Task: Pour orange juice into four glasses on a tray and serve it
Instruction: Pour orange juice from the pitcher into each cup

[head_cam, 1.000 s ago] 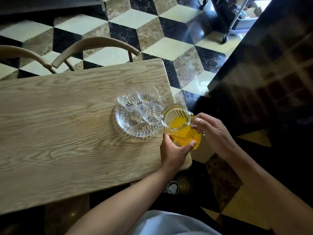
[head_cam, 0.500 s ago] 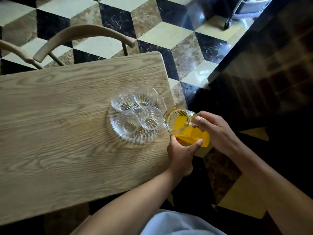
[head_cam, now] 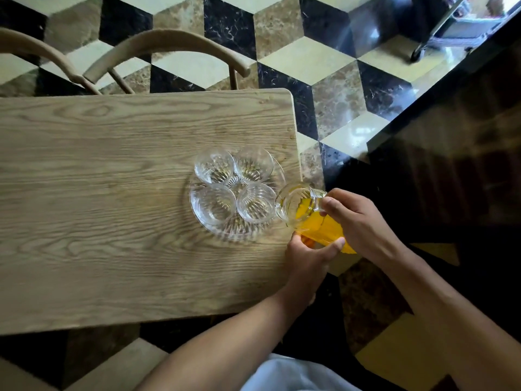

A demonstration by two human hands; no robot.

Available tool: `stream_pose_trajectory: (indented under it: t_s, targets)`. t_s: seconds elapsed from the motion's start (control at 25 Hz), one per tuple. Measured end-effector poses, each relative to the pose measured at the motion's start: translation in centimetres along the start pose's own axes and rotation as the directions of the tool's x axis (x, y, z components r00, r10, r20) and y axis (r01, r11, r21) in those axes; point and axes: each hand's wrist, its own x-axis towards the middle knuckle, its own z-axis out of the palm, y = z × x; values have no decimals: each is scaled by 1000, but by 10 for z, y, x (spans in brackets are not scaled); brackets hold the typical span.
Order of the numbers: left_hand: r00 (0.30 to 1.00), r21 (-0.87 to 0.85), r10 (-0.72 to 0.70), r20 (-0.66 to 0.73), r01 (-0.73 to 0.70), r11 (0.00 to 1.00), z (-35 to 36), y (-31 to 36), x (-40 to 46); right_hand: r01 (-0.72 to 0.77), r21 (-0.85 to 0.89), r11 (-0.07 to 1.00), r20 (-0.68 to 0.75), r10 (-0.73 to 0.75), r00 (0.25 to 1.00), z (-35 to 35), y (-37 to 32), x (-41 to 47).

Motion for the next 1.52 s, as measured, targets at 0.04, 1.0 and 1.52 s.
stream_pose_trajectory:
  t_s: [0.04, 1.0, 1.52]
  targets:
    - [1000, -12, -15, -2, 15, 1000, 1, 1, 0, -9, -24, 1000, 1, 9, 1000, 1, -3, 3]
    - [997, -85, -79, 4, 79, 993, 5, 1, -3, -80, -469, 880, -13, 83, 996, 28, -38, 20]
    - [990, -151, -132, 47, 137, 979, 12, 2, -3, -71, -596, 800, 5, 92, 996, 31, -49, 24]
